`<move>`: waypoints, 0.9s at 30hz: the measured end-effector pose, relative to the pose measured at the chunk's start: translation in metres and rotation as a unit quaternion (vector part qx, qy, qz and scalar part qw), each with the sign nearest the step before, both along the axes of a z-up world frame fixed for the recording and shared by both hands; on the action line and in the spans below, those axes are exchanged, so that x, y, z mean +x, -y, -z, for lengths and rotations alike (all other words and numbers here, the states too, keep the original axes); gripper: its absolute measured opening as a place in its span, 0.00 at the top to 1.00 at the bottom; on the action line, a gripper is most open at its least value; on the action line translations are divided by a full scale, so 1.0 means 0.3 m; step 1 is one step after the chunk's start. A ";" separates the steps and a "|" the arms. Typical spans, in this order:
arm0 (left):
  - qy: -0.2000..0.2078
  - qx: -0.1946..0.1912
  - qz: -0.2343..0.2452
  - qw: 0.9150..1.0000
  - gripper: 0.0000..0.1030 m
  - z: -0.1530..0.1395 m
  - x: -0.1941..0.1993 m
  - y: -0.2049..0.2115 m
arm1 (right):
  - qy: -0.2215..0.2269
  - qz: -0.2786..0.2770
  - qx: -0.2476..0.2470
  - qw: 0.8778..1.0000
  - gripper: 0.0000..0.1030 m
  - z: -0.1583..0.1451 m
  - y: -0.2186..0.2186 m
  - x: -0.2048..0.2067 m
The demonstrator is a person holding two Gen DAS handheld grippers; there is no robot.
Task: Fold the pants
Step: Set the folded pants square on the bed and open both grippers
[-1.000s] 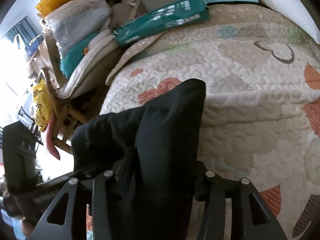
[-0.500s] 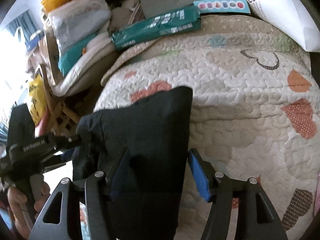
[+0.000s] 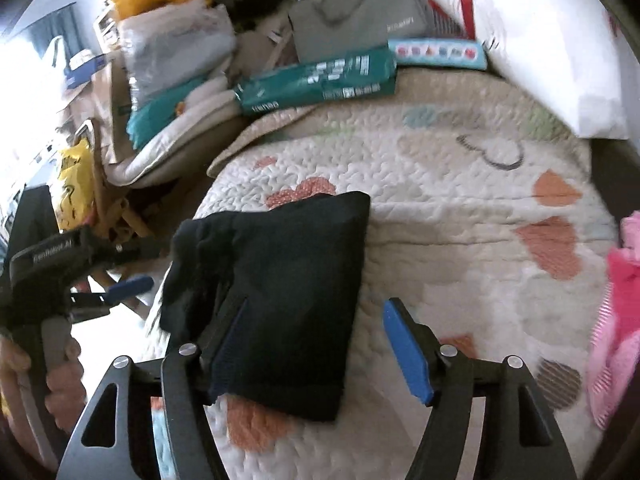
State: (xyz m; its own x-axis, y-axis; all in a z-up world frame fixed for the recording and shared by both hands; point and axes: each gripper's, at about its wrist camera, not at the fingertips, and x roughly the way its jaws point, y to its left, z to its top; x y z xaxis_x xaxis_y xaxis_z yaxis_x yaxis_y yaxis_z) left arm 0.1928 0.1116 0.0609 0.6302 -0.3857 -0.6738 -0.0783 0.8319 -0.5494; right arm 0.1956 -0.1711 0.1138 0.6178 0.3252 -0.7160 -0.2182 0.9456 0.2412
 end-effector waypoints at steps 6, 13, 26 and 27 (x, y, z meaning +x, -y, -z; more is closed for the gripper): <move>0.028 0.102 -0.002 0.994 0.29 -0.079 -0.251 0.067 | 0.007 0.019 0.021 1.000 0.27 0.003 0.065 -0.244; 0.052 0.218 -0.033 0.974 0.23 -0.111 -0.531 0.151 | 0.024 0.017 0.009 1.000 0.27 0.020 0.041 -0.389; 0.102 0.307 -0.063 0.944 0.22 -0.183 -0.707 0.266 | 0.072 0.007 -0.005 0.997 0.23 -0.012 0.024 -0.534; 0.107 0.311 -0.063 0.942 0.22 -0.190 -0.714 0.274 | 0.075 0.007 -0.003 0.997 0.23 -0.017 0.027 -0.536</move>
State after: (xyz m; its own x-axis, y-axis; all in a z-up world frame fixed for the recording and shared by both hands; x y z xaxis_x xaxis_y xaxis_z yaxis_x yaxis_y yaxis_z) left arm -0.0216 0.0296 0.1179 0.7913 0.1287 -0.5977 -0.1403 0.9897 0.0273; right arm 0.0349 -0.1791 0.1189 0.7223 0.3114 -0.6176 -0.2377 0.9503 0.2011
